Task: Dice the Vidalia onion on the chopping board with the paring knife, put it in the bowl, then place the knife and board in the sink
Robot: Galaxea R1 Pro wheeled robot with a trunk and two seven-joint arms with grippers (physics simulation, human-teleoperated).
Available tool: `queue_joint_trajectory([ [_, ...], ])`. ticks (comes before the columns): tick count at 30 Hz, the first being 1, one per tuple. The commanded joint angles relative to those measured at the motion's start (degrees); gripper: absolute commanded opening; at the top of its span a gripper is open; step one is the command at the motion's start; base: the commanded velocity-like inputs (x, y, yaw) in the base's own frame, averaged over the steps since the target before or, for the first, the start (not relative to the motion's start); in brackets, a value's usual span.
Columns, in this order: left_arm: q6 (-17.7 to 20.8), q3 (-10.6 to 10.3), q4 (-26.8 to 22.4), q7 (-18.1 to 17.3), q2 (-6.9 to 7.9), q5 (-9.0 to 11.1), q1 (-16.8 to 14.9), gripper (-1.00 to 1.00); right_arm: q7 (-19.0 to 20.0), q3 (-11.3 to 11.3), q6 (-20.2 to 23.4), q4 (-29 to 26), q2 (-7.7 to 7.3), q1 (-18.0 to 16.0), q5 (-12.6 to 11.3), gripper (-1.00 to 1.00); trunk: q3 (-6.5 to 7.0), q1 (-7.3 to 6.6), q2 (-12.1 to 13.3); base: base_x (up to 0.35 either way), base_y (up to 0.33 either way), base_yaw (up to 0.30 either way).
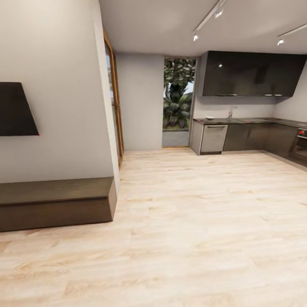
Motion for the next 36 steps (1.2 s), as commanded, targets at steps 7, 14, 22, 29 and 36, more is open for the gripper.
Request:
queue_joint_trajectory([
  [7, -0.06, 0.04, -0.08, 0.01, 0.00, 0.04, 0.03, 1.00, -0.05, 0.03, -0.10, -0.03, 0.00, 0.00, 0.04, 1.00, -0.04, 0.04, -0.02, 0.317, 0.000, -0.097],
  [14, -0.06, 0.04, -0.07, 0.01, 0.00, 0.04, 0.03, 1.00, -0.05, 0.03, -0.10, -0.02, 0.00, 0.00, 0.04, 1.00, -0.04, 0.04, -0.02, 0.317, 0.000, -0.137],
  [22, -0.06, 0.04, -0.06, 0.01, 0.00, 0.04, 0.03, 1.00, -0.05, 0.03, -0.10, -0.02, 0.00, 0.00, 0.04, 1.00, -0.04, 0.04, -0.02, 0.317, 0.000, -0.144],
  [29, -0.06, 0.04, -0.06, 0.01, -0.02, 0.04, 0.03, 1.00, -0.05, 0.03, -0.10, -0.01, 0.00, 0.00, 0.04, 1.00, -0.04, 0.04, -0.02, 0.317, 0.000, -0.133],
  [36, -0.06, 0.04, -0.06, 0.01, -0.01, 0.04, 0.03, 1.00, -0.05, 0.03, -0.10, -0.03, 0.00, 0.00, 0.04, 1.00, -0.04, 0.04, -0.02, 0.317, 0.000, -0.130],
])
